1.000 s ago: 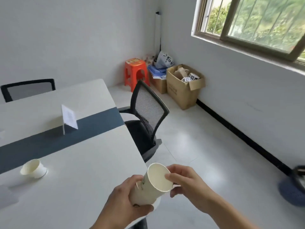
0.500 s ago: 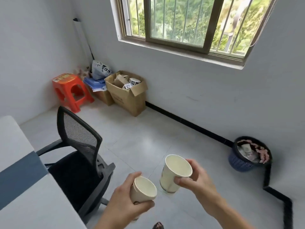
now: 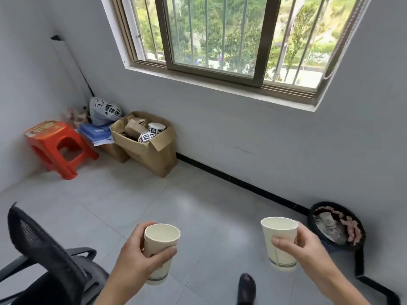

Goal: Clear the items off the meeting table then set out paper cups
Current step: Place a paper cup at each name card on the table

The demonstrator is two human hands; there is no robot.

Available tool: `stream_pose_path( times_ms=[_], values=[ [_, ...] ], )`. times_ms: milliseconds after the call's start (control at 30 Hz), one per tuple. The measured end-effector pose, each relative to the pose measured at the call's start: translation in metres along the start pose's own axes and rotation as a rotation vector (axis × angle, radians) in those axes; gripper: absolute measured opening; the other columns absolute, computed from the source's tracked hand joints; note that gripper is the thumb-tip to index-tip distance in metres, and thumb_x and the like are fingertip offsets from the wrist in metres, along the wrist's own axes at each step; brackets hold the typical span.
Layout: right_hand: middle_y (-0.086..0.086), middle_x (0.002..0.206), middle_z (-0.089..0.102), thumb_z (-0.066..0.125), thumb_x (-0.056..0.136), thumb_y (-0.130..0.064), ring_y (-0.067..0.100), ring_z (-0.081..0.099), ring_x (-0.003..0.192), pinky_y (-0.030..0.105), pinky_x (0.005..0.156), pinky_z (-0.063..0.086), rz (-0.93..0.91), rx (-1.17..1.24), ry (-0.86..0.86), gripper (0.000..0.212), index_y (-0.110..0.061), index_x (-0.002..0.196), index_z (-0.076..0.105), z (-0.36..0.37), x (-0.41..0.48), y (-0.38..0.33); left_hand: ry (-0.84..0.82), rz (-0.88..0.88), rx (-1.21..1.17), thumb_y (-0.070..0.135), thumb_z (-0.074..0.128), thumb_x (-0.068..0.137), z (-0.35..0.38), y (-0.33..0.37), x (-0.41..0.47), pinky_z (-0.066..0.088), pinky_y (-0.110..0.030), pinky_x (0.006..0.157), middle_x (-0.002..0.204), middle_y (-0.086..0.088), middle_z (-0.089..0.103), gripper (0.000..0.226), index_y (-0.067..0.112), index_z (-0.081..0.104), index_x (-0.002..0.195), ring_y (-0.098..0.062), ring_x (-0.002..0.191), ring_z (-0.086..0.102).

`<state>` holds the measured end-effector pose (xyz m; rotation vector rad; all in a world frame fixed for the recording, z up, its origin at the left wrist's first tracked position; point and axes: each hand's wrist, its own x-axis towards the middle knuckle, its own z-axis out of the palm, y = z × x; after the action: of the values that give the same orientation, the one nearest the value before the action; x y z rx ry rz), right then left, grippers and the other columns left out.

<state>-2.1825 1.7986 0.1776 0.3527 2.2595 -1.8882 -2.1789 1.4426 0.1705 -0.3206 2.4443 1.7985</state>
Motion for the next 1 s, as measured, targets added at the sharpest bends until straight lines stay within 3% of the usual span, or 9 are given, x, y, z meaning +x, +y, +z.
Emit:
stream_pose_path(
  times_ms=[133, 267, 367, 533, 633, 733, 900, 1000],
  values=[
    [0.002, 0.091, 0.075, 0.087, 0.034, -0.058, 0.014, 0.069, 0.085, 0.031, 0.076, 0.052, 0.008, -0.095, -0.102, 0.08, -0.02, 0.102, 0.067, 0.002, 0.104, -0.022, 0.097, -0.028, -0.009, 0.044, 0.086, 0.036, 0.0, 0.007, 0.075, 0.055, -0.015, 0.066, 0.091, 0.005, 0.073, 0.073, 0.028, 0.062, 0.103, -0.009, 0.08, 0.068],
    [-0.006, 0.087, 0.073, 0.081, 0.055, -0.038, 0.003, 0.067, 0.075, 0.023, 0.07, 0.05, 0.002, -0.167, -0.254, 0.052, -0.024, 0.102, 0.065, 0.027, 0.218, -0.064, 0.222, -0.035, -0.02, 0.044, 0.085, 0.037, -0.01, 0.027, 0.144, 0.055, -0.018, 0.065, 0.091, -0.001, 0.073, 0.073, 0.027, 0.062, 0.104, -0.014, 0.083, 0.068],
    [-0.011, 0.086, 0.072, 0.085, 0.068, -0.029, -0.001, 0.067, 0.076, 0.017, 0.066, 0.048, -0.054, -0.238, -0.384, 0.042, -0.027, 0.104, 0.063, 0.064, 0.296, -0.101, 0.329, -0.041, -0.054, 0.047, 0.084, 0.037, -0.028, 0.039, 0.18, 0.057, -0.022, 0.07, 0.095, 0.01, 0.072, 0.073, 0.03, 0.06, 0.105, -0.008, 0.083, 0.068],
    [-0.006, 0.093, 0.072, 0.083, 0.073, -0.025, 0.001, 0.067, 0.079, 0.018, 0.069, 0.048, -0.13, -0.349, -0.613, 0.038, -0.027, 0.105, 0.061, 0.157, 0.39, -0.154, 0.549, -0.153, -0.096, 0.062, 0.089, 0.022, -0.07, 0.02, 0.204, 0.052, -0.009, 0.069, 0.096, 0.014, 0.073, 0.092, 0.028, 0.061, 0.103, -0.004, 0.082, 0.068],
    [-0.005, 0.091, 0.072, 0.083, 0.074, -0.027, 0.004, 0.068, 0.081, 0.021, 0.072, 0.049, -0.145, -0.406, -0.731, 0.039, -0.025, 0.106, 0.061, 0.222, 0.434, -0.168, 0.674, -0.257, -0.112, 0.074, 0.083, 0.015, -0.103, -0.003, 0.222, 0.055, -0.021, 0.076, 0.094, 0.004, 0.075, 0.101, 0.029, 0.062, 0.102, -0.014, 0.09, 0.069],
    [-0.005, 0.093, 0.072, 0.083, 0.073, -0.031, 0.005, 0.068, 0.082, 0.02, 0.072, 0.051, -0.16, -0.449, -0.797, 0.04, -0.025, 0.106, 0.061, 0.293, 0.473, -0.182, 0.755, -0.284, -0.159, 0.072, 0.084, 0.014, -0.147, -0.02, 0.257, 0.052, -0.033, 0.084, 0.102, -0.001, 0.072, 0.105, 0.027, 0.062, 0.106, -0.02, 0.098, 0.067],
    [-0.005, 0.095, 0.072, 0.082, 0.06, -0.046, 0.002, 0.067, 0.082, 0.011, 0.067, 0.051, -0.184, -0.453, -0.911, 0.055, -0.026, 0.107, 0.061, 0.398, 0.518, -0.24, 0.787, -0.28, -0.176, 0.052, 0.086, 0.029, -0.231, -0.004, 0.331, 0.053, -0.02, 0.072, 0.103, 0.001, 0.071, 0.089, 0.024, 0.06, 0.109, -0.001, 0.085, 0.068],
    [-0.007, 0.091, 0.072, 0.082, 0.059, -0.047, 0.0, 0.066, 0.079, 0.01, 0.067, 0.05, -0.219, -0.443, -0.957, 0.056, -0.026, 0.106, 0.062, 0.451, 0.548, -0.272, 0.816, -0.259, -0.176, 0.052, 0.085, 0.034, -0.28, 0.001, 0.37, 0.051, -0.021, 0.074, 0.102, 0.002, 0.072, 0.087, 0.027, 0.059, 0.113, -0.005, 0.091, 0.068]
  ],
)
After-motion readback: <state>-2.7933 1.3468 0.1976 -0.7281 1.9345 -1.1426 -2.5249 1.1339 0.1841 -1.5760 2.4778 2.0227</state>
